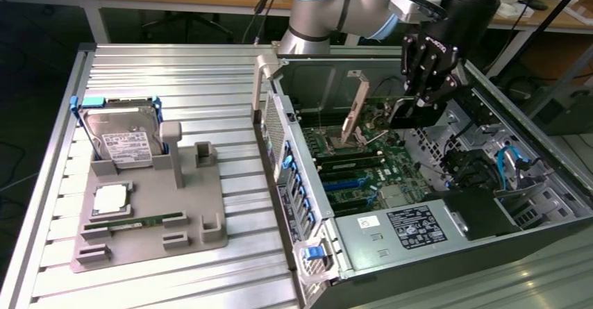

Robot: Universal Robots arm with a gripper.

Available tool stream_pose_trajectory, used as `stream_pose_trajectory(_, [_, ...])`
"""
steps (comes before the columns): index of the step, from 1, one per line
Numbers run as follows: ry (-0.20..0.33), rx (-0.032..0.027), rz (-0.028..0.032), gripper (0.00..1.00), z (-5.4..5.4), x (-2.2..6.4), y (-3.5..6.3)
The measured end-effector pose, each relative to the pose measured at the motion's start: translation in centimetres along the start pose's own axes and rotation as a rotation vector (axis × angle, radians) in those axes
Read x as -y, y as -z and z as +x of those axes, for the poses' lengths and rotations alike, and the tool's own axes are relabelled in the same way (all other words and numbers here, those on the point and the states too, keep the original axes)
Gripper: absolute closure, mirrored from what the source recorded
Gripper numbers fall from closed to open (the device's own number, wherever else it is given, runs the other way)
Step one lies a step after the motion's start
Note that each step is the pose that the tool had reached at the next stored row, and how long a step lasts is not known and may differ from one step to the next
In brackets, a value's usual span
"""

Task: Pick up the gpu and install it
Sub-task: 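Insert the gpu into the slot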

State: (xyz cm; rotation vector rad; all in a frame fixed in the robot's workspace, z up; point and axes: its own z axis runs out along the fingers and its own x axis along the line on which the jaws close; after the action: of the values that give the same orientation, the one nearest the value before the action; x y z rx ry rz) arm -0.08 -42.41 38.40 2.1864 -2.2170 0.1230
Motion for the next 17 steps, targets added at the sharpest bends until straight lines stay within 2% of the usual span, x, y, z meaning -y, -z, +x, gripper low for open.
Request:
stream_pose_trajectory(7, [0.007,0.0001,0.0006,0.73,-0.1,-0.16,-1.09])
stream_pose_trajectory(17, [0.012,0.0003,0.001,0.73,-0.2,-0.91,-2.89])
